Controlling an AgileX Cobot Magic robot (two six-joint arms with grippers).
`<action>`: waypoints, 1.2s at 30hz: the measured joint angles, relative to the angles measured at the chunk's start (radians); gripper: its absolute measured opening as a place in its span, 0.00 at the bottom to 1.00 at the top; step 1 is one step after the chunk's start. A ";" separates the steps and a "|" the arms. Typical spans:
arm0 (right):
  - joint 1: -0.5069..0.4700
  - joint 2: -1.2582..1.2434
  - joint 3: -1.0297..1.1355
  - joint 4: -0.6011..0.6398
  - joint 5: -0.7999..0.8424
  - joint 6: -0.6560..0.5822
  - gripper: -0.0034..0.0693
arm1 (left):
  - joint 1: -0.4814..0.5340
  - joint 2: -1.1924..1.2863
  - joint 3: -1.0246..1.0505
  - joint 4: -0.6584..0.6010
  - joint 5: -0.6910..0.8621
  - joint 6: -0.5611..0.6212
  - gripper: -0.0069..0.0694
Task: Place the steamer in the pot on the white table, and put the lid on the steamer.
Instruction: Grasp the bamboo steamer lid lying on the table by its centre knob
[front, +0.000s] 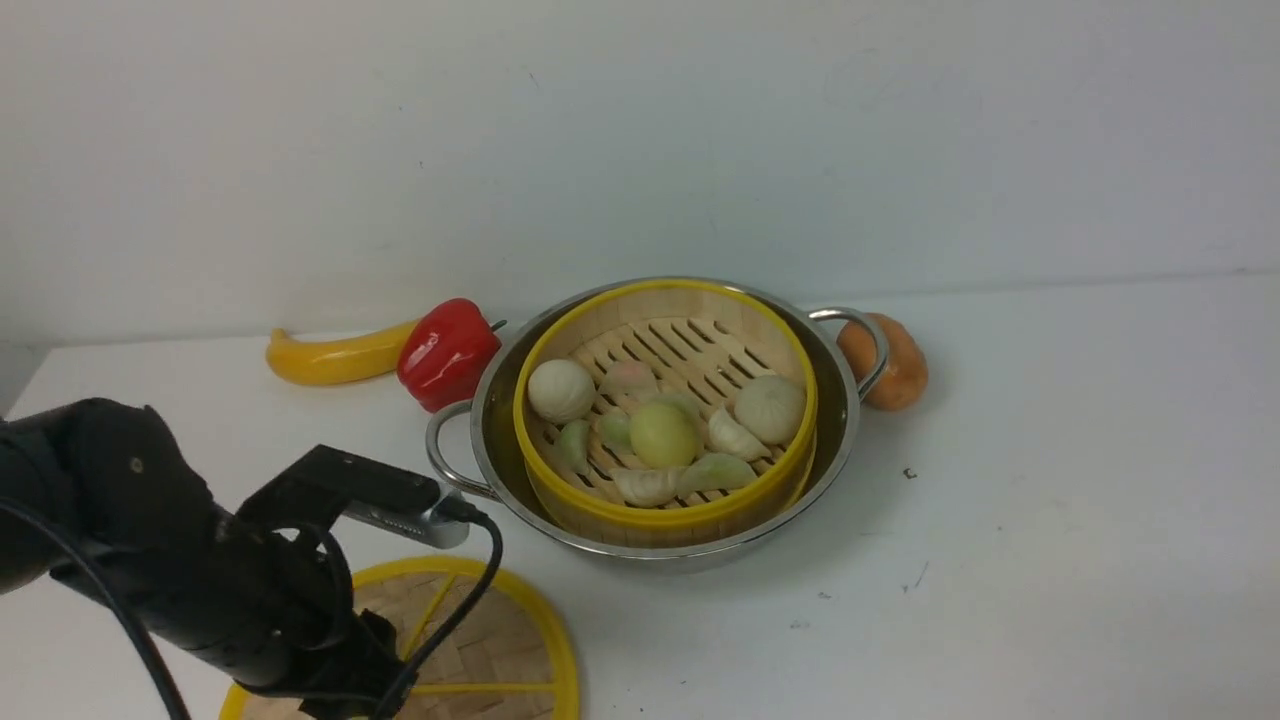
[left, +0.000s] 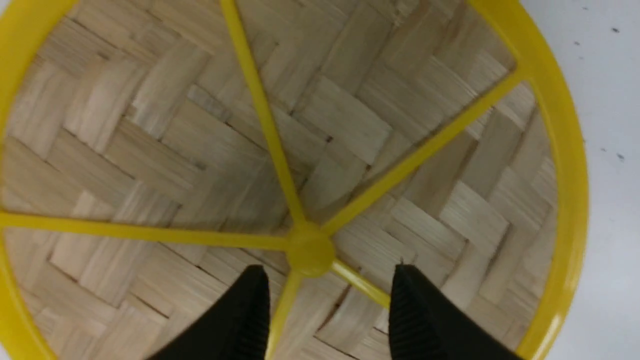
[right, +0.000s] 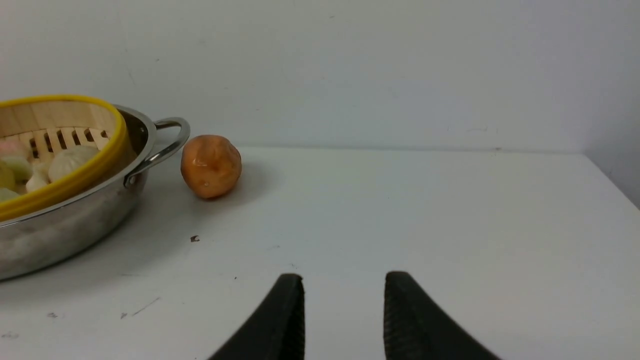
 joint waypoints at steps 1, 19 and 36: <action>0.000 0.000 0.000 0.000 0.000 0.000 0.38 | -0.004 0.000 0.000 0.026 -0.017 -0.036 0.52; 0.000 0.000 0.000 0.000 0.000 0.000 0.38 | -0.015 0.064 0.000 0.034 -0.096 -0.044 0.53; 0.000 0.000 0.000 -0.001 0.000 0.000 0.38 | -0.015 0.094 -0.009 -0.002 -0.067 -0.044 0.24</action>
